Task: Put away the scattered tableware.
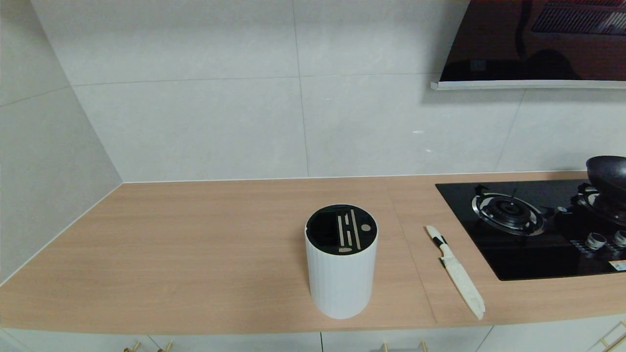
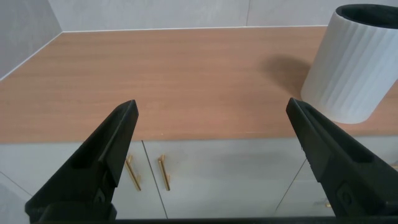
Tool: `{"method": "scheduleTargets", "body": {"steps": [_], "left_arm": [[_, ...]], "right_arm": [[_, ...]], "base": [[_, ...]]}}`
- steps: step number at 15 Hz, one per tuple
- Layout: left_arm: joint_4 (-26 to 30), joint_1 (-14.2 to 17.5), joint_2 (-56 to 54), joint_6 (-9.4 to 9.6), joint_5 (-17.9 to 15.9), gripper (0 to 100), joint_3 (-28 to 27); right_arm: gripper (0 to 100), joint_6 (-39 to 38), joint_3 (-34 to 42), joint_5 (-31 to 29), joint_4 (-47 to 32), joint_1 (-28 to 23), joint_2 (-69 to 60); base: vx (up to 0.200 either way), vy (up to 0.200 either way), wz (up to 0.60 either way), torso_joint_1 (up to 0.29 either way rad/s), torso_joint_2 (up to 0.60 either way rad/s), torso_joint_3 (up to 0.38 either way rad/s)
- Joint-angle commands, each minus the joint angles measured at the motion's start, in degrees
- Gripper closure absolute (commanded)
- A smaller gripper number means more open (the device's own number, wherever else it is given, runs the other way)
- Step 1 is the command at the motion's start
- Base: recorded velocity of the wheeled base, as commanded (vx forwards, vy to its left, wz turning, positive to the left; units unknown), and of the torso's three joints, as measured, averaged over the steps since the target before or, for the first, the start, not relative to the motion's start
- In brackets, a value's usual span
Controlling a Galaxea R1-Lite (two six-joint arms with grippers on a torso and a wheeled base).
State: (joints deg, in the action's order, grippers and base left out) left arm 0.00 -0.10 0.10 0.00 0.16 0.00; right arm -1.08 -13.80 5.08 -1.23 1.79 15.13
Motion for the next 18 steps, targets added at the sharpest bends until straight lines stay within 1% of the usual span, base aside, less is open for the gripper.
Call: {"method": "scheduleTargets", "body": {"steps": [1, 3, 6, 8, 9, 11, 12, 16, 18], "left_arm": [[0.00, 0.01, -0.01, 0.00, 0.02, 0, 0.00], [0.00, 0.01, -0.01, 0.00, 0.02, 0, 0.00], [0.00, 0.01, -0.01, 0.00, 0.02, 0, 0.00], [0.00, 0.01, -0.01, 0.00, 0.02, 0, 0.00], [0.00, 0.01, -0.01, 0.00, 0.02, 0, 0.00], [0.00, 0.01, -0.01, 0.00, 0.02, 0, 0.00], [0.00, 0.01, -0.01, 0.00, 0.02, 0, 0.00], [0.00, 0.01, -0.01, 0.00, 0.02, 0, 0.00], [0.00, 0.01, -0.01, 0.00, 0.02, 0, 0.00]], "right_arm": [[0, -0.15, -6.33, 3.27, 0.53, 1.11, 20.29], [0, -0.41, -9.05, 3.18, 1.58, 1.55, 26.80], [0, -0.58, -14.24, 2.48, 1.85, 4.89, 39.36], [0, -0.58, -17.31, 0.45, 1.93, 6.91, 48.77], [0, -0.50, -17.84, -0.07, 2.73, 7.52, 51.40], [0, -0.23, -18.10, -0.51, 9.93, 9.63, 61.07], [0, -0.32, -18.37, -0.86, 12.13, 10.25, 64.41], [0, -0.15, -21.53, -2.97, 17.23, 10.34, 77.07], [0, 0.29, -21.18, -2.89, 20.13, 10.34, 80.67]], "base": [[0.000, 0.000, 0.00, 0.000, 0.00, 0.000], [0.000, 0.000, 0.00, 0.000, 0.00, 0.000], [0.000, 0.000, 0.00, 0.000, 0.00, 0.000], [0.000, 0.000, 0.00, 0.000, 0.00, 0.000], [0.000, 0.000, 0.00, 0.000, 0.00, 0.000], [0.000, 0.000, 0.00, 0.000, 0.00, 0.000], [0.000, 0.000, 0.00, 0.000, 0.00, 0.000], [0.000, 0.000, 0.00, 0.000, 0.00, 0.000], [0.000, 0.000, 0.00, 0.000, 0.00, 0.000]]}}
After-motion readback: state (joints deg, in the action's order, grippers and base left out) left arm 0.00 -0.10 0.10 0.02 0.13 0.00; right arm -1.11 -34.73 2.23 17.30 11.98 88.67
